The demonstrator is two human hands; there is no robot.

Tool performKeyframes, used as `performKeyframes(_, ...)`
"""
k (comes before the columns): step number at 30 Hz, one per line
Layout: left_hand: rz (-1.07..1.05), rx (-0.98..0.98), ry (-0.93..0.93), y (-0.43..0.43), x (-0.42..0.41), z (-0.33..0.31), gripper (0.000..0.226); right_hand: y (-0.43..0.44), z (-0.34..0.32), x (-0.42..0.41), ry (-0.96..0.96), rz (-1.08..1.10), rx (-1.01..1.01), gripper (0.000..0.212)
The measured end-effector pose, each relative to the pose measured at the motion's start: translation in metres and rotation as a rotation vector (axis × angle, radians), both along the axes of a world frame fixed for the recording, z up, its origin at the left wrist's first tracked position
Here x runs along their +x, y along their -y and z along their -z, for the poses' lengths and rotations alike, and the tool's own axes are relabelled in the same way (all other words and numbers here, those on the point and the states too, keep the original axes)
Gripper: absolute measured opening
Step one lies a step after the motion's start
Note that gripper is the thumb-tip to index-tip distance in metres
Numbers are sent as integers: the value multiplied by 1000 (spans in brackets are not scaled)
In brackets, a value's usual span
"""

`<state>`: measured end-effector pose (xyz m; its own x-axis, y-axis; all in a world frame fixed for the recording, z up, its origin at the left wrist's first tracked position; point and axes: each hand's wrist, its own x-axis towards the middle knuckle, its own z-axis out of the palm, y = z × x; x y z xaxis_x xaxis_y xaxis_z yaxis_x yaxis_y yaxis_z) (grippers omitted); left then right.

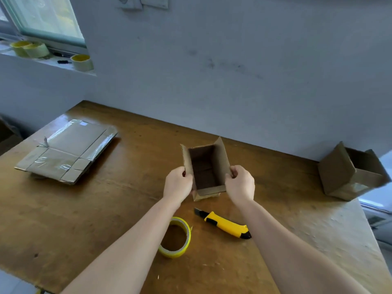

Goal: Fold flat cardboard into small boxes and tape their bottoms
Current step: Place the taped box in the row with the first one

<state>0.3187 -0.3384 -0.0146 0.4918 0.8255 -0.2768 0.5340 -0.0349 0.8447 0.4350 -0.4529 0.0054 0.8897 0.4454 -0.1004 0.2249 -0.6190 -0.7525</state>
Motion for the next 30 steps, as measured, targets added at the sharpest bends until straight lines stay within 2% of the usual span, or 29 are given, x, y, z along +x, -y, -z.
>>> performKeyframes(4, 135, 108, 12, 17, 40, -13, 39, 29, -7, 26, 63, 88, 81, 32)
performKeyframes(7, 271, 112, 2, 37, 80, -19, 50, 56, -14, 55, 103, 157, 121, 27)
performKeyframes(12, 456, 148, -23, 81, 150, -27, 58, 103, -22, 112, 191, 223, 71, 22)
performKeyframes(21, 584, 317, -96, 141, 262, -30, 56, 171, -18, 202, 290, 247, -95, 27)
performKeyframes(30, 624, 401, -153, 165, 313, -30, 55, 188, -9, 254, 326, 258, -263, 26)
